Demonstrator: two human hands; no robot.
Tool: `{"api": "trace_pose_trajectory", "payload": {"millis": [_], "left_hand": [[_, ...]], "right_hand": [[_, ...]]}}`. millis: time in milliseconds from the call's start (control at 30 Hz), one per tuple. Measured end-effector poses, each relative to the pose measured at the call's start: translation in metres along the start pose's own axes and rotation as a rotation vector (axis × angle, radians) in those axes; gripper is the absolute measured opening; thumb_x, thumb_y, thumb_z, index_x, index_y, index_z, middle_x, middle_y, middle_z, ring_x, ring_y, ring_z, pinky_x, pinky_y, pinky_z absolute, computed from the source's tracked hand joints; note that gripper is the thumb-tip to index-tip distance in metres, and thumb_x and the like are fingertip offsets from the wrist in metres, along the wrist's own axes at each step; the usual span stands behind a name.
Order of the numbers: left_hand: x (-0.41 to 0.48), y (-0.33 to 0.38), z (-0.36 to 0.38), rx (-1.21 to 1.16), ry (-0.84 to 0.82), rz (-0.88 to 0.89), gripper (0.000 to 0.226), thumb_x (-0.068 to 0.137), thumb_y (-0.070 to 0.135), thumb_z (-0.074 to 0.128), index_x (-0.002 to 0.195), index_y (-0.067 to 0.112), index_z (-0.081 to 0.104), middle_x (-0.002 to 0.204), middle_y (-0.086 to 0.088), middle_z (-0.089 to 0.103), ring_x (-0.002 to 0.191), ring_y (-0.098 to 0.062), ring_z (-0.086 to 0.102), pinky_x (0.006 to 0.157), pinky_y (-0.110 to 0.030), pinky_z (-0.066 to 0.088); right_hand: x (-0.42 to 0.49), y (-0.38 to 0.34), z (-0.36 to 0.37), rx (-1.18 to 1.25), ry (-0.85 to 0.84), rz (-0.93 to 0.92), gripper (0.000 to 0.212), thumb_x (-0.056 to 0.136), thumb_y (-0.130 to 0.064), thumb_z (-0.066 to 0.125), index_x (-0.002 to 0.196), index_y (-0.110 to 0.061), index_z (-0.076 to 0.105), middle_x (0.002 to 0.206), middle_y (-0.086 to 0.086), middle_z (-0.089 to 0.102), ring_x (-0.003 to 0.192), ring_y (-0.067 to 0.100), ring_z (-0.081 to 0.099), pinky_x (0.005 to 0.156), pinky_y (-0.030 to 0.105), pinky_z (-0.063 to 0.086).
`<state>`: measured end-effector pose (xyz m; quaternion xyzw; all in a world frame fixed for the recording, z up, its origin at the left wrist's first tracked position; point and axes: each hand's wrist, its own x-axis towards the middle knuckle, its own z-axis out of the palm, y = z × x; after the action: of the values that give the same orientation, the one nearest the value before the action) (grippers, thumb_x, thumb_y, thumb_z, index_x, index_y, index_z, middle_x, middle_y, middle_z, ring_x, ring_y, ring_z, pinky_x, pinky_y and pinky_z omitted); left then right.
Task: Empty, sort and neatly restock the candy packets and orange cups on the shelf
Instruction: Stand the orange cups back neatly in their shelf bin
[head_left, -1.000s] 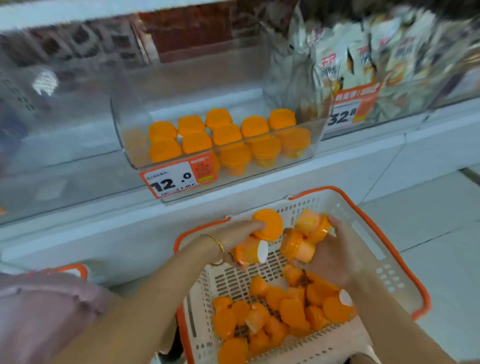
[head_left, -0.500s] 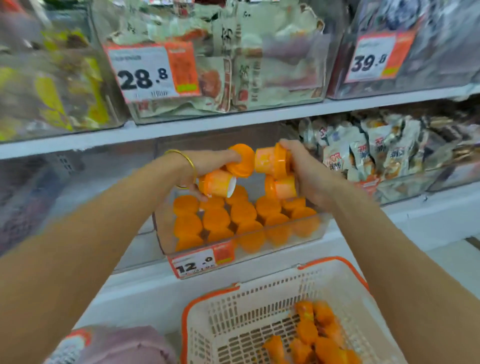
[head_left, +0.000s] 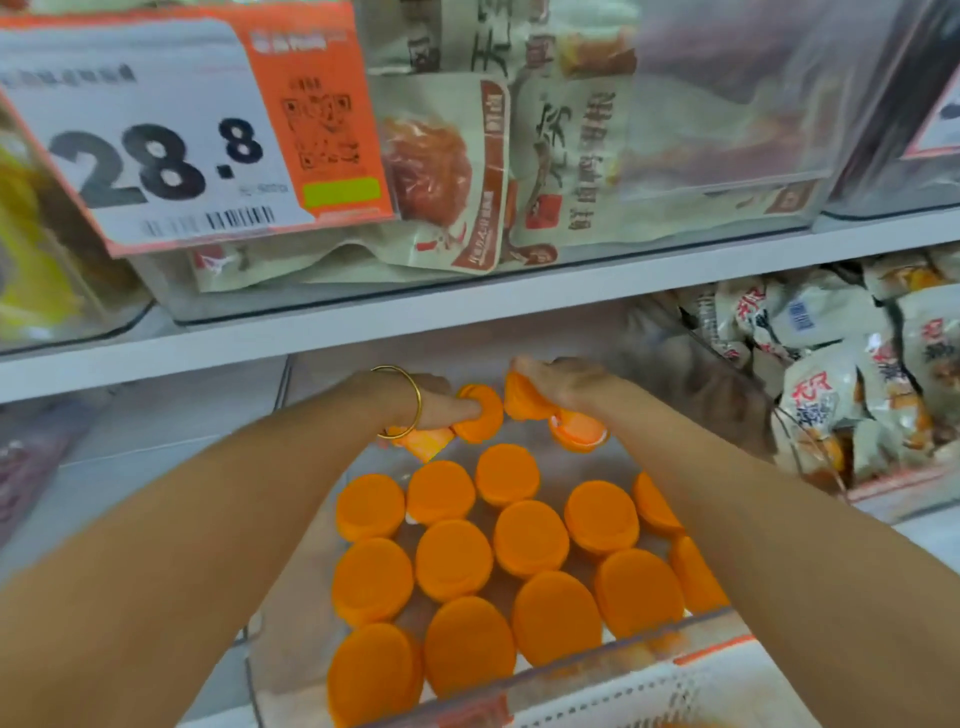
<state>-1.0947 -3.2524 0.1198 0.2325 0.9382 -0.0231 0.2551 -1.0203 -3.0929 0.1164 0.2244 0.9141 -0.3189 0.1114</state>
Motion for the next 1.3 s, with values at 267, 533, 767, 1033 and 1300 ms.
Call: {"api": "trace_pose_trajectory", "payload": {"millis": [267, 533, 767, 1033, 1300], "left_hand": [[0.000, -0.012, 0.018, -0.098, -0.091, -0.095, 0.068, 0.091, 0.061, 0.035, 0.137, 0.011, 0.032, 0.127, -0.016, 0.043, 0.096, -0.032, 0.059, 0.068, -0.038, 0.055], [-0.007, -0.029, 0.017, 0.257, -0.072, -0.026, 0.030, 0.090, 0.034, 0.049, 0.108, 0.009, 0.051, 0.105, -0.014, 0.051, 0.089, -0.029, 0.062, 0.079, -0.041, 0.054], [-0.010, -0.027, 0.011, 0.300, -0.007, -0.029, 0.052, 0.096, 0.053, 0.031, 0.104, 0.009, 0.057, 0.092, -0.010, 0.057, 0.078, -0.020, 0.049, 0.075, -0.031, 0.040], [0.008, -0.001, 0.014, -0.006, 0.217, 0.000, 0.043, 0.089, 0.049, 0.050, 0.072, 0.010, 0.052, 0.065, -0.004, 0.043, 0.062, -0.019, 0.044, 0.053, -0.028, 0.032], [0.006, -0.015, 0.009, 0.037, 0.106, -0.082, 0.014, 0.092, 0.015, 0.044, 0.084, 0.007, 0.053, 0.070, -0.007, 0.048, 0.064, -0.019, 0.043, 0.064, -0.031, 0.036]], "right_hand": [[0.009, 0.000, 0.024, -0.300, -0.002, -0.017, 0.083, 0.086, -0.076, 0.024, 0.138, -0.014, 0.043, 0.147, 0.010, 0.042, 0.134, 0.032, 0.037, 0.104, 0.040, 0.034], [0.009, 0.014, 0.021, -0.206, -0.022, -0.104, 0.068, 0.094, -0.064, 0.024, 0.135, -0.013, 0.042, 0.142, 0.013, 0.045, 0.125, 0.036, 0.044, 0.096, 0.038, 0.039], [0.004, 0.023, 0.008, 0.081, -0.080, -0.101, 0.053, 0.091, -0.026, 0.055, 0.140, -0.015, 0.038, 0.142, 0.009, 0.038, 0.123, 0.030, 0.044, 0.090, 0.042, 0.052], [0.005, 0.032, 0.011, -0.155, 0.010, -0.195, 0.068, 0.081, -0.028, 0.071, 0.140, -0.012, 0.043, 0.143, 0.007, 0.043, 0.122, 0.026, 0.050, 0.088, 0.034, 0.050], [-0.004, 0.036, 0.000, 0.131, 0.253, -0.172, 0.027, 0.080, -0.009, 0.068, 0.100, 0.008, 0.068, 0.102, 0.025, 0.062, 0.100, 0.025, 0.057, 0.071, 0.033, 0.049]]}}
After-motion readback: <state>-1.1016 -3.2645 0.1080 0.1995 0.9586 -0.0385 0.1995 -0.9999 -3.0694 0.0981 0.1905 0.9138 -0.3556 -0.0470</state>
